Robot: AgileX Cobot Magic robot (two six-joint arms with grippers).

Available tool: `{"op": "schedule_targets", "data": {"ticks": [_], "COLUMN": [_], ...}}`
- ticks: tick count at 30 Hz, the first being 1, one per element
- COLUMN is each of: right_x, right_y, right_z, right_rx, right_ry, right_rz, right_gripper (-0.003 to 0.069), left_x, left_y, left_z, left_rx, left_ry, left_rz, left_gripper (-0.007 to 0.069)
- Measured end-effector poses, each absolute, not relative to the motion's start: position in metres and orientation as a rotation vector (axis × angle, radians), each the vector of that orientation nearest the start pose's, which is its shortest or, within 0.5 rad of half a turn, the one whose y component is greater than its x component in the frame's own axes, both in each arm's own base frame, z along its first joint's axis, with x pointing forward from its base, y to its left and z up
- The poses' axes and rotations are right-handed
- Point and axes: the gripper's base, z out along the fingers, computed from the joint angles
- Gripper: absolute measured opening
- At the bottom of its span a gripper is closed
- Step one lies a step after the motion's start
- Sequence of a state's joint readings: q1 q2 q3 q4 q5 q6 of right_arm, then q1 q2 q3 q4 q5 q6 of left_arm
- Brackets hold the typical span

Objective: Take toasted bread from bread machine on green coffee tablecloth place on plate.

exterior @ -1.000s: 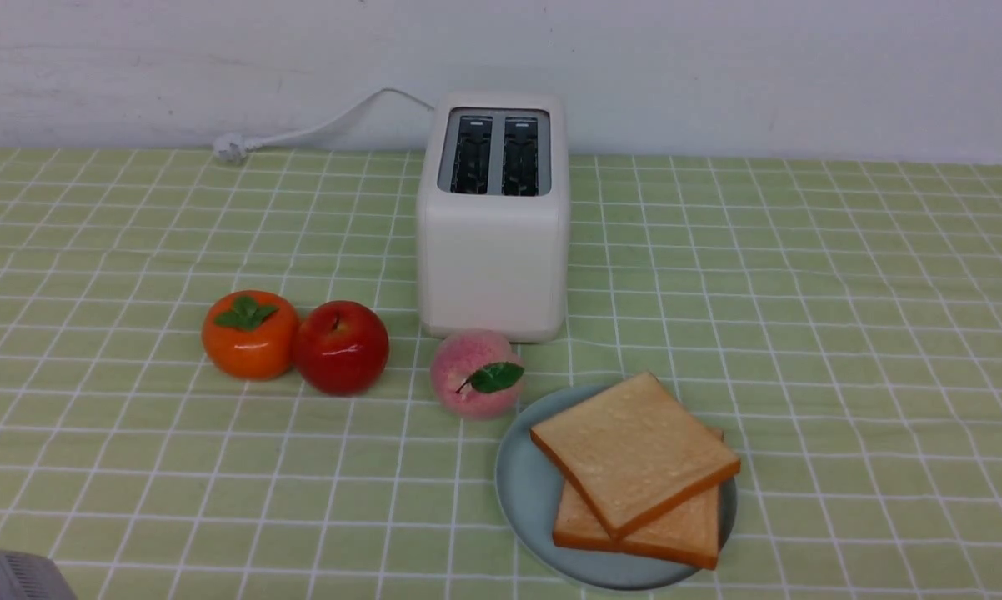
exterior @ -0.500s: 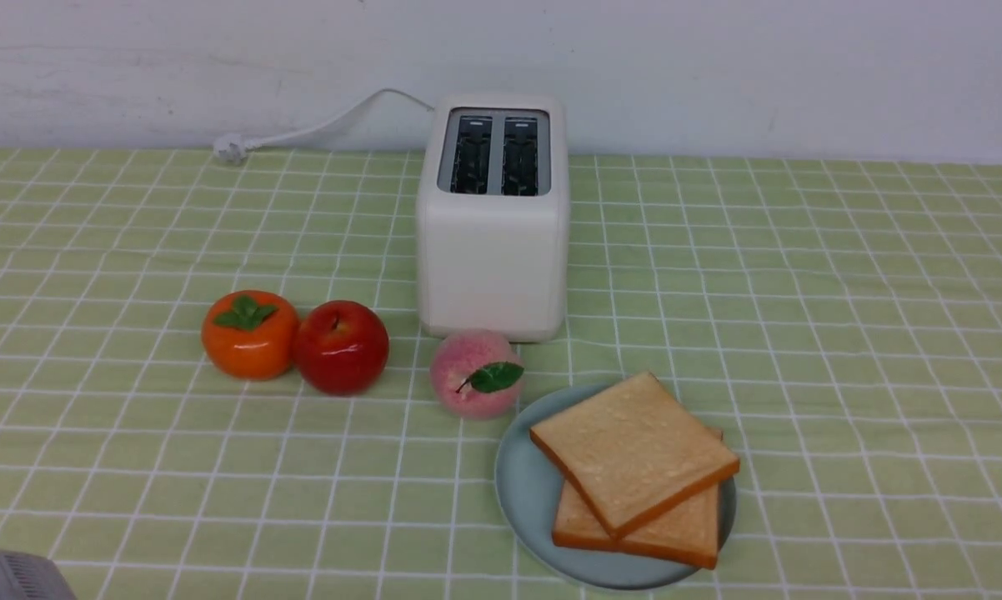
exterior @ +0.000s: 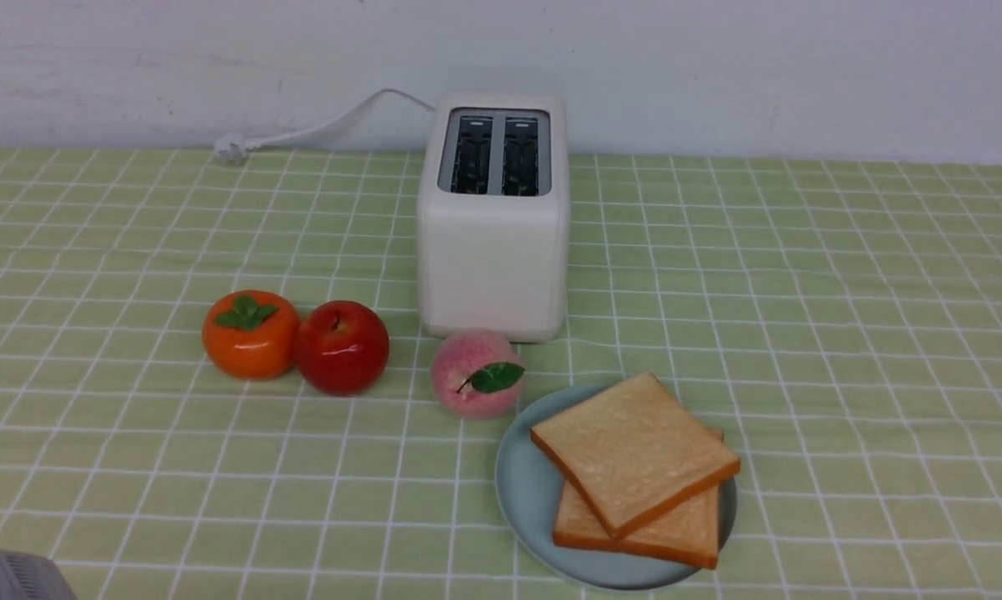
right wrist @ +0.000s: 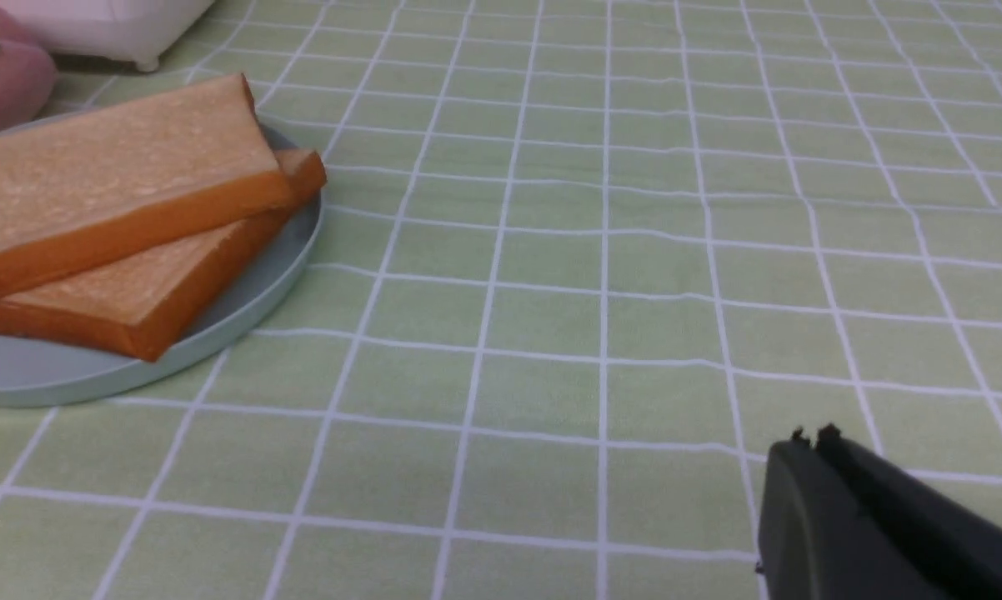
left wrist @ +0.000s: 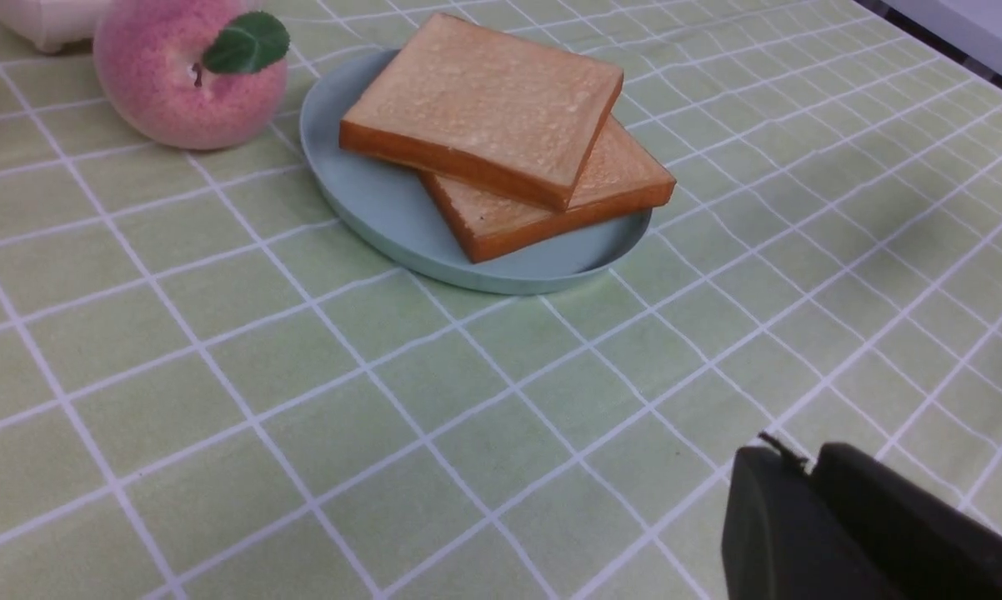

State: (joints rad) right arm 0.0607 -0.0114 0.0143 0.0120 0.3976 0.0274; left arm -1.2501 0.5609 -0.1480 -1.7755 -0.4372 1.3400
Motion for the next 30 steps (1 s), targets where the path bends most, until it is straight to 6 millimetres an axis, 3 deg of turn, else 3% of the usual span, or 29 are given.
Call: {"op": "schedule_targets", "data": {"ticks": [30], "right_x": [0.0516], "right_y": [0.0034], "right_z": [0.1734], "right_rx": [-0.021], "right_ry": [1.884], "right_rz": [0.072], "right_gripper": [-0.001], "left_x": [0.0688], "left_y": [-0.0836], "left_z": [0.2127], "left_rx": [0.502], "left_ry": [1.951], "left_rz": [-0.675], "left_gripper": [0.0079]}}
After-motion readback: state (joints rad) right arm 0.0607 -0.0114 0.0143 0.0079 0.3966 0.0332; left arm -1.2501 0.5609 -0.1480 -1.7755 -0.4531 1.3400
